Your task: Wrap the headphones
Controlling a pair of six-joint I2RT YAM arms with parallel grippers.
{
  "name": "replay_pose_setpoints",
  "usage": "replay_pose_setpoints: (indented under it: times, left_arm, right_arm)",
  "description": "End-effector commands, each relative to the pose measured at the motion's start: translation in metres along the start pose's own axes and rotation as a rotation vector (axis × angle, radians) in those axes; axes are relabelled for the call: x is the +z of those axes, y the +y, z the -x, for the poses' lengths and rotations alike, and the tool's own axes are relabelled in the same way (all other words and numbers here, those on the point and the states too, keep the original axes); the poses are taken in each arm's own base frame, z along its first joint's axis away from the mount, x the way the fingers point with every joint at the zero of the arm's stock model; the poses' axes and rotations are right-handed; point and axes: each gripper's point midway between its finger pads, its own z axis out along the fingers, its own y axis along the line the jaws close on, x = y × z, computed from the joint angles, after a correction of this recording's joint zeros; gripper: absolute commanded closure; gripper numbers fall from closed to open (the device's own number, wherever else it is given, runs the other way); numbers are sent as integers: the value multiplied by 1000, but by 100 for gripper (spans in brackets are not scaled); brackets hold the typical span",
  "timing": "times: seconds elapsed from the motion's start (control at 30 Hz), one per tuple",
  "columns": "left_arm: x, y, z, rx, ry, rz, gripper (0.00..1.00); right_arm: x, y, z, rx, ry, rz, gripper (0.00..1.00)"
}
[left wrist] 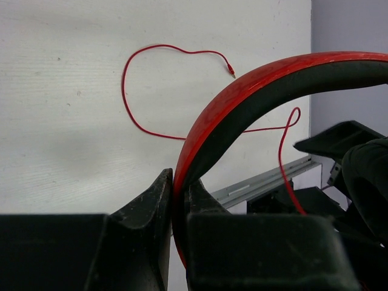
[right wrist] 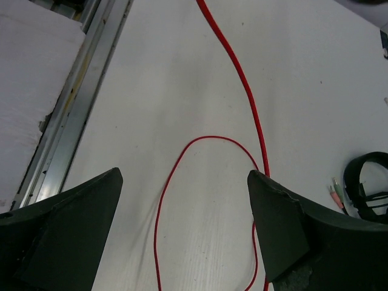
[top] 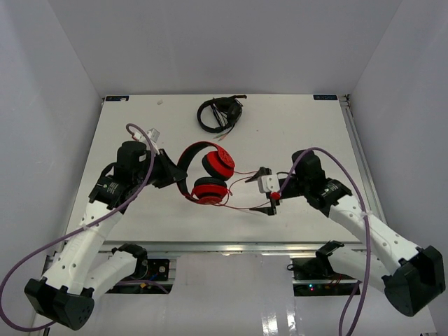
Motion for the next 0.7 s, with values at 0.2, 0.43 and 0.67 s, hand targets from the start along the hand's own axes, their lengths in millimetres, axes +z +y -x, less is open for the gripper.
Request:
replay_pose_setpoints:
  times: [0.2,0.43,0.67]
  left_arm:
    - [-21,-52,17,-37,3,-175,100]
    - [-26,-54,15,-34,5,-179,100]
    - [-32,-51,8,-39,2,-189,100]
  right_arm:
    - [30,-31,-16,49,27,-27,10]
    - [27,-19,9,-82,-34,98,8]
    - [12,5,22,-161,-40,178,3]
